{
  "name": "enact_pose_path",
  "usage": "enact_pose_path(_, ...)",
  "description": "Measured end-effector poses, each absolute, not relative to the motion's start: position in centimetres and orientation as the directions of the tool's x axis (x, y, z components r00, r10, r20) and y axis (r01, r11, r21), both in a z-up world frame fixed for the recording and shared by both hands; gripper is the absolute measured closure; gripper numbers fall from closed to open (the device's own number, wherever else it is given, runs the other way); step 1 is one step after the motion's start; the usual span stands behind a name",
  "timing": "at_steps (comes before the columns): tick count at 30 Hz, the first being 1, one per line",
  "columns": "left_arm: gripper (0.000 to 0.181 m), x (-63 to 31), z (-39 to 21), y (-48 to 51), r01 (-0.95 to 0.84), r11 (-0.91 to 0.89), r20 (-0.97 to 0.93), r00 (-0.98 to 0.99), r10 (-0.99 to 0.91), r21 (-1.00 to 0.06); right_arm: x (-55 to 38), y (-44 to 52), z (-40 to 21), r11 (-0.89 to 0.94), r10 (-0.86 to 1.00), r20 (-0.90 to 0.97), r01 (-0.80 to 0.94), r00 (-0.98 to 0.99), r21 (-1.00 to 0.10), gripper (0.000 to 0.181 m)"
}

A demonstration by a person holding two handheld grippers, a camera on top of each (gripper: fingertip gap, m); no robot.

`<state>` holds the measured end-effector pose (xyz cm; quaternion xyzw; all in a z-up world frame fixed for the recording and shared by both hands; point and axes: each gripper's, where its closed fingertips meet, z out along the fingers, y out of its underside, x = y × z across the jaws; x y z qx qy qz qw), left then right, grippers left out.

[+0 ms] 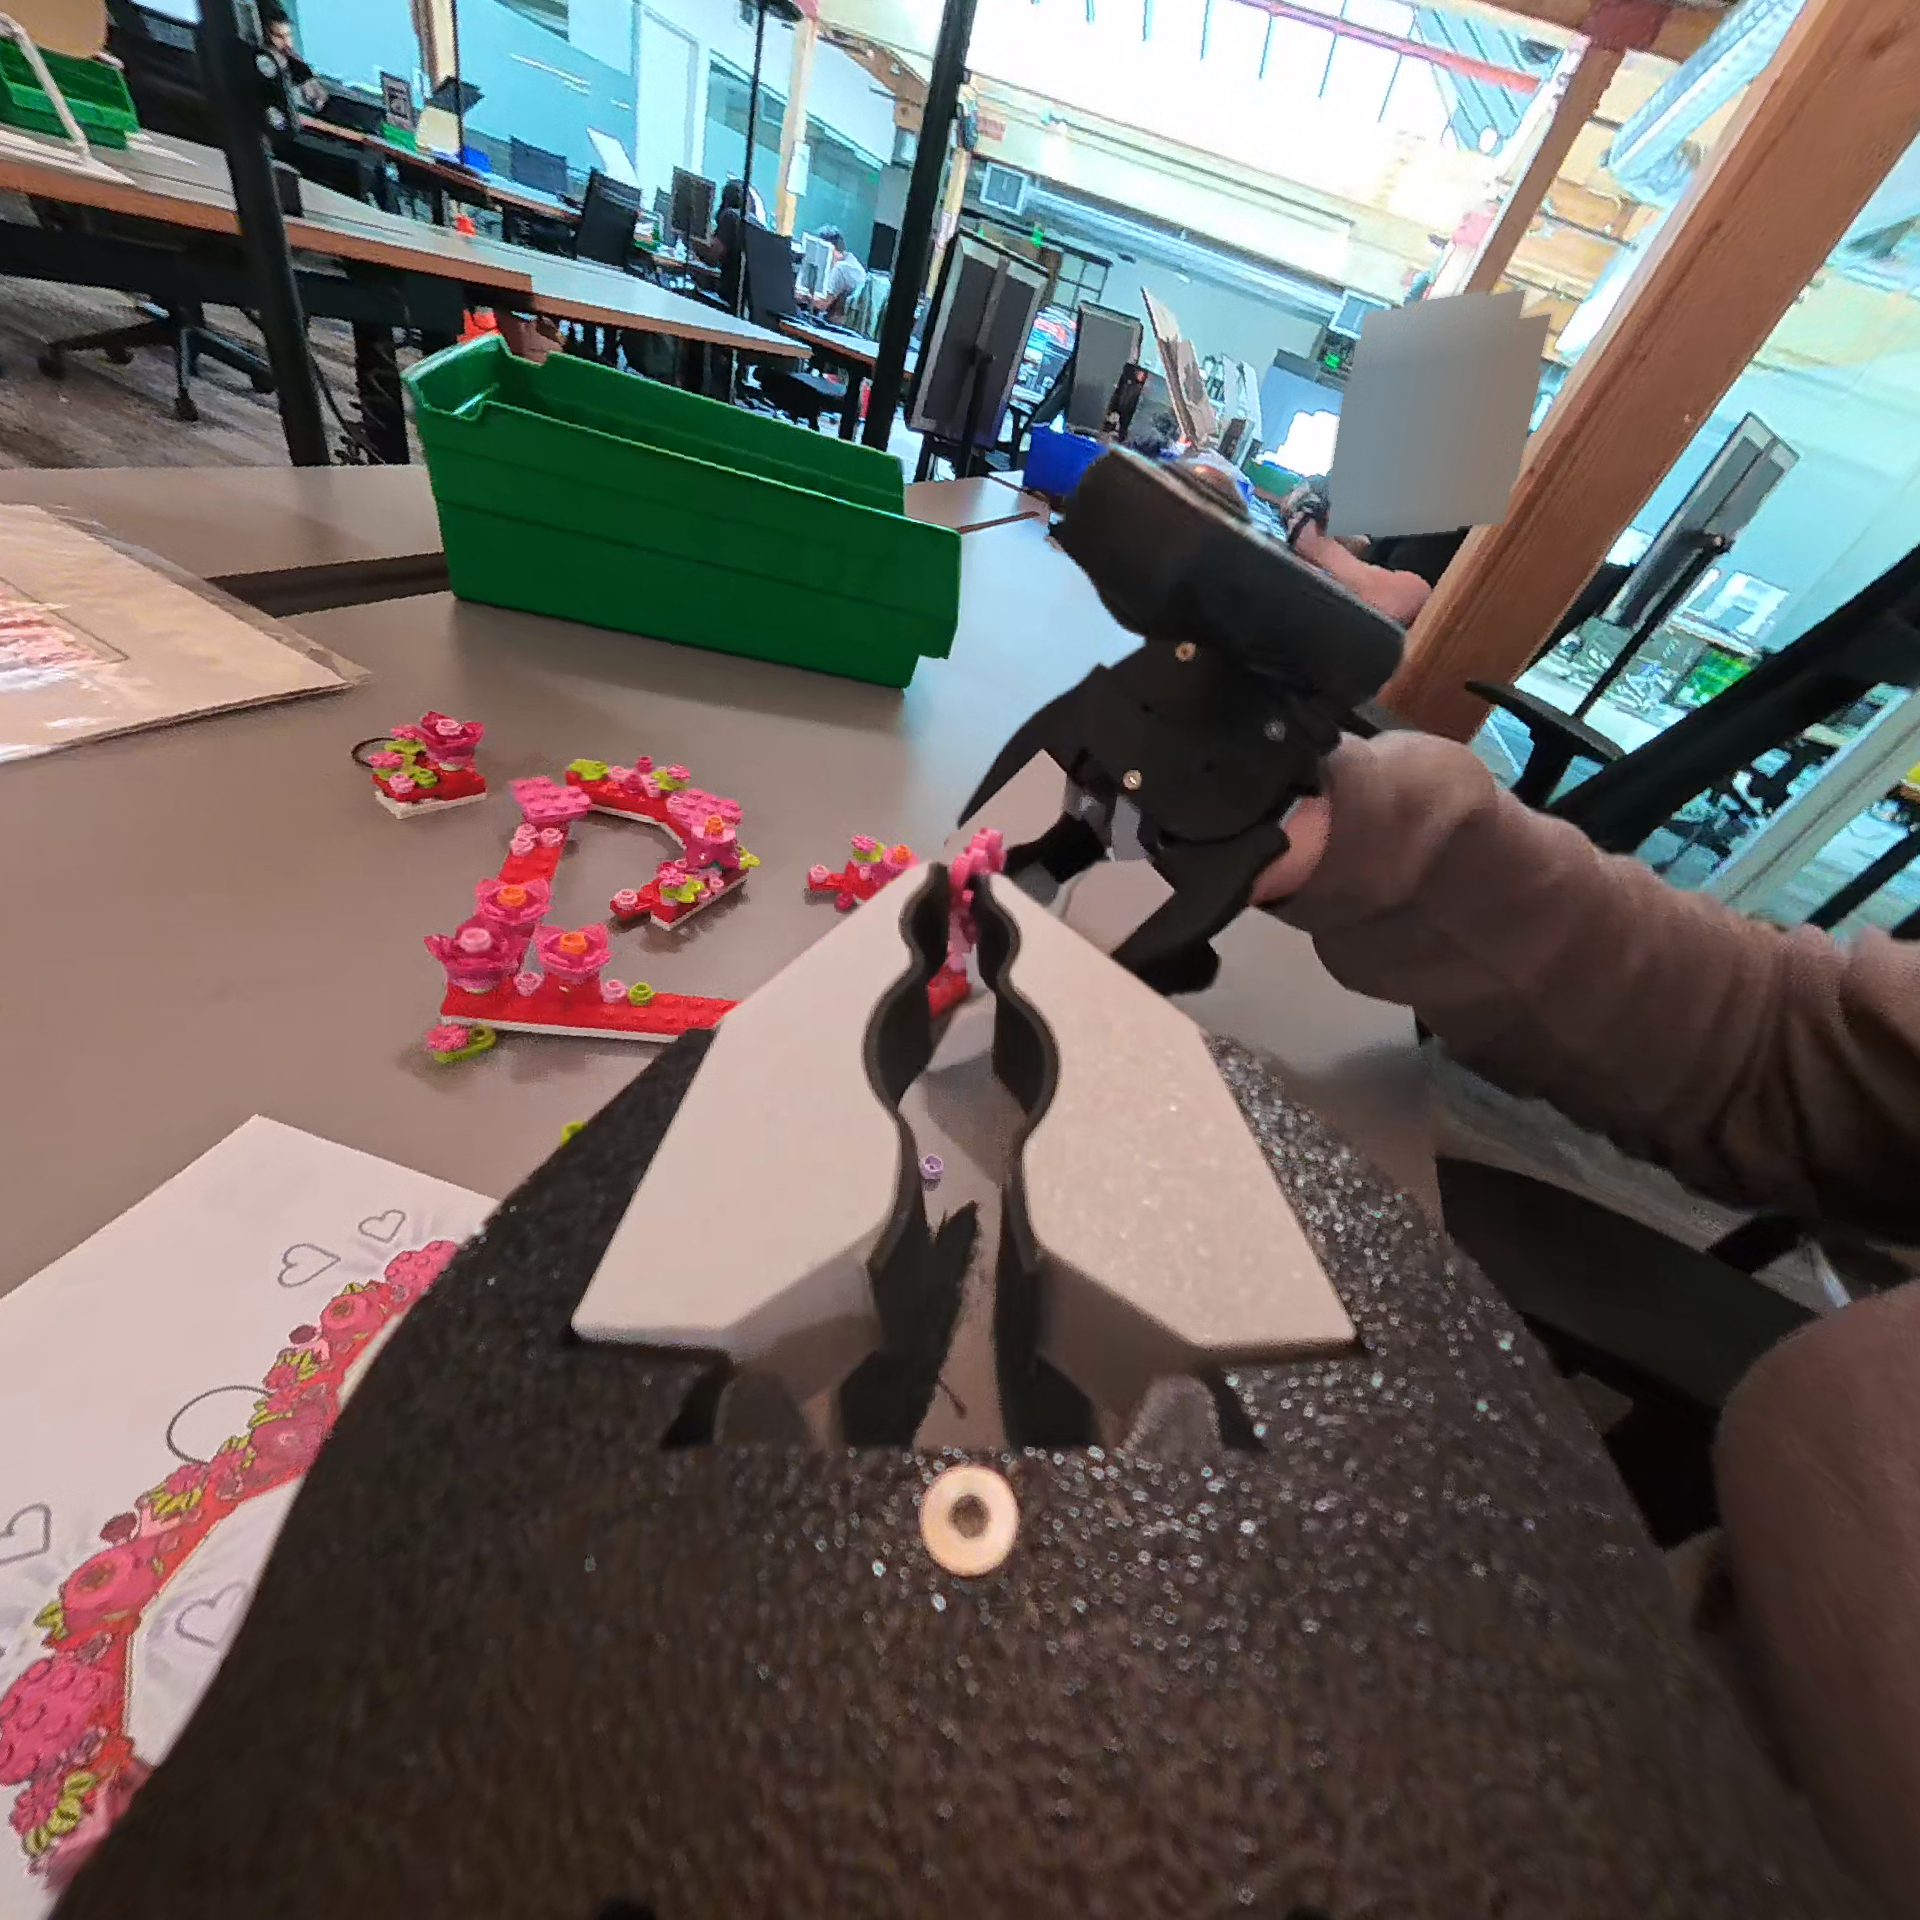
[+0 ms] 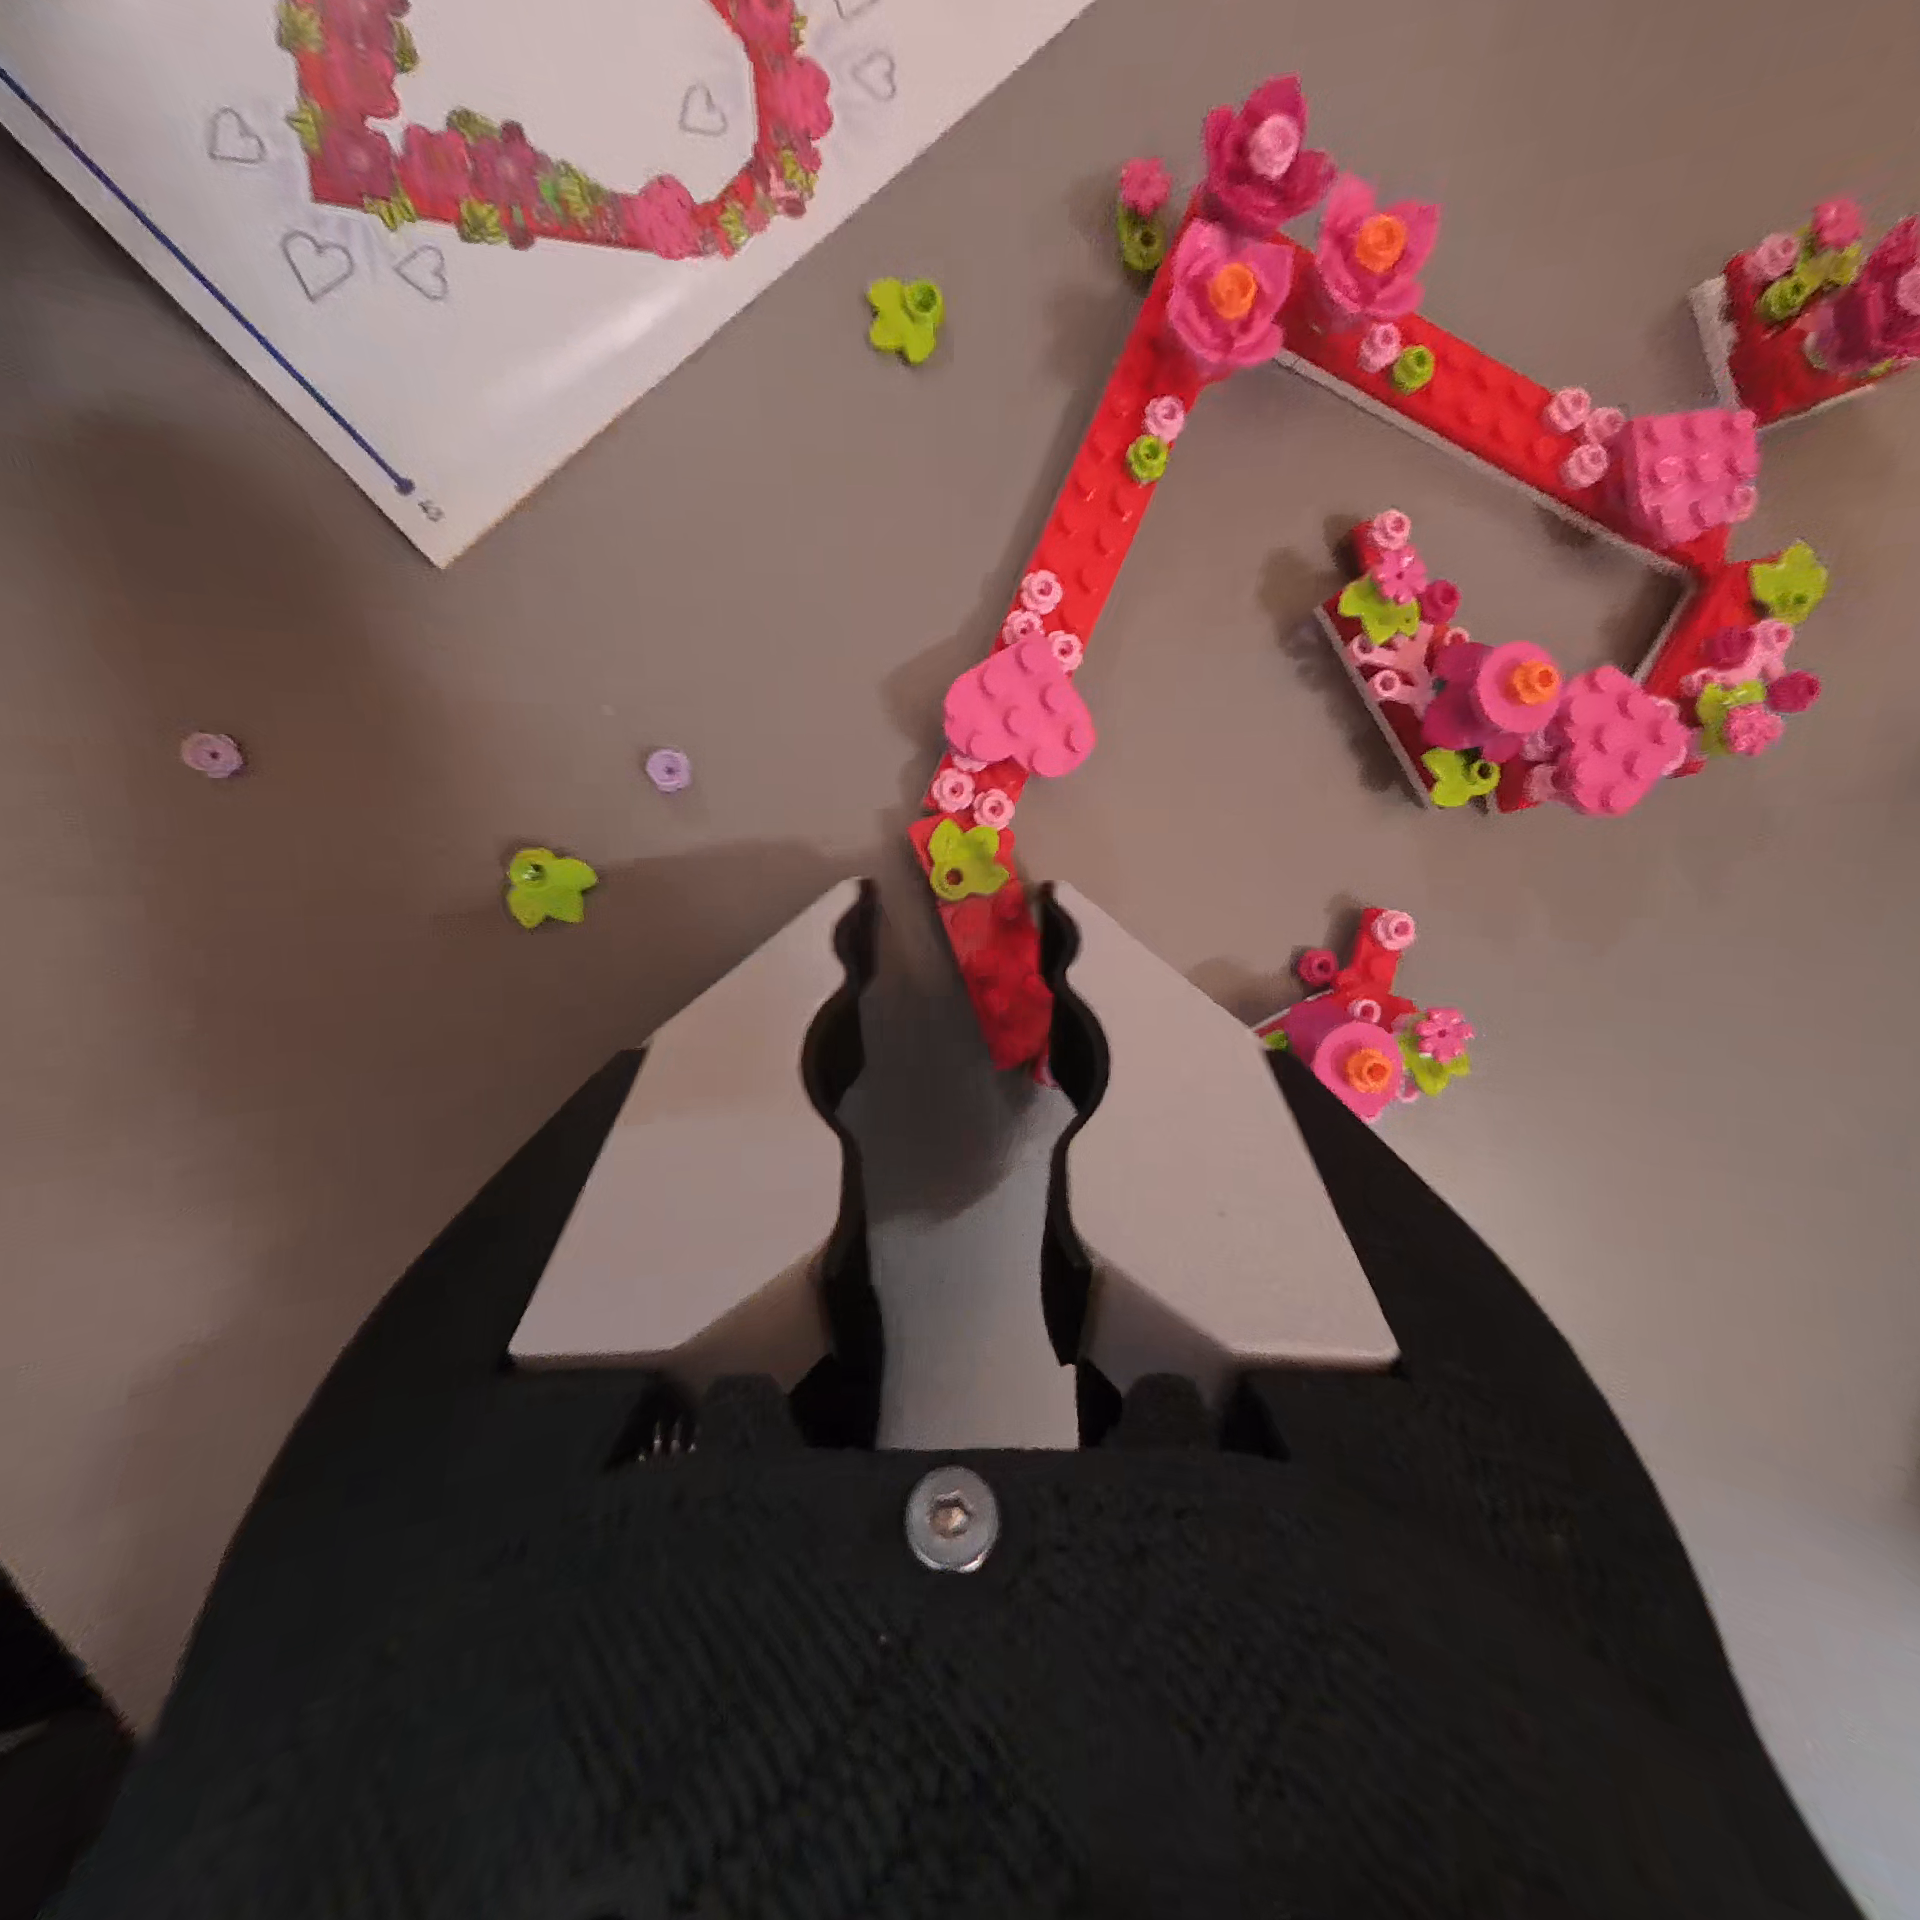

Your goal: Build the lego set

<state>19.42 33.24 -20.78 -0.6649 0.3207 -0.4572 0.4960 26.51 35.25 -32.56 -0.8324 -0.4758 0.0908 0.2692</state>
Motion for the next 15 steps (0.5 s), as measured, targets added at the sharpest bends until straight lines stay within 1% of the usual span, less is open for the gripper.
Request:
enact_pose_path(1,0.179,19.4,-20.8,33.4,0.043,-0.321,0.313,0.379,-0.871,-0.946,26.3,35.0,-32.5,-0.415,0.833,0.102,0.736,0.543,-0.535,0.143)
enact_pose_path(2,0.179,19.3,-20.7,33.4,0.059,-0.344,0.340,0.376,-0.862,-0.937,26.2,34.8,-32.1,-0.406,0.827,0.120,0.730,0.550,-0.549,0.139)
enact_pose_path(4,0.179,19.3,-20.6,33.3,0.082,-0.390,0.392,0.357,-0.848,-0.917,25.5,34.6,-29.8,-0.278,0.828,0.223,0.722,0.515,-0.634,0.138)
enact_pose_path(6,0.179,19.5,-20.8,33.1,0.079,-0.431,0.431,0.334,-0.838,-0.899,23.9,33.9,-25.9,-0.016,0.809,0.397,0.692,0.434,-0.722,0.138)
enact_pose_path(7,0.179,19.7,-20.9,32.9,0.079,-0.452,0.453,0.318,-0.833,-0.888,23.2,33.1,-24.0,0.125,0.778,0.495,0.677,0.387,-0.726,0.140)
enact_pose_path(8,0.179,20.1,-21.0,32.7,0.071,-0.473,0.472,0.300,-0.829,-0.878,22.5,32.0,-22.7,0.252,0.744,0.584,0.672,0.326,-0.696,0.140)
enact_pose_path(10,0.179,20.9,-21.5,31.9,0.021,-0.512,0.499,0.262,-0.826,-0.859,21.8,30.2,-21.5,0.433,0.652,0.729,0.688,0.207,-0.582,0.146)
enact_pose_path(11,0.179,21.4,-21.8,31.5,-0.012,-0.524,0.506,0.247,-0.827,-0.851,21.7,29.7,-21.5,0.476,0.610,0.777,0.714,0.154,-0.514,0.146)
enact_pose_path(13,0.179,22.1,-22.4,30.6,-0.088,-0.537,0.510,0.219,-0.832,-0.839,22.0,29.7,-21.7,0.504,0.539,0.838,0.765,0.083,-0.400,0.148)
enact_pose_path(14,0.179,22.4,-22.6,30.3,-0.118,-0.537,0.508,0.210,-0.836,-0.835,22.1,29.6,-21.9,0.502,0.533,0.844,0.779,0.062,-0.375,0.149)
enact_pose_path(15,0.179,22.7,-22.7,29.9,-0.147,-0.538,0.510,0.191,-0.839,-0.830,22.2,29.6,-22.1,0.495,0.539,0.840,0.786,0.058,-0.371,0.150)
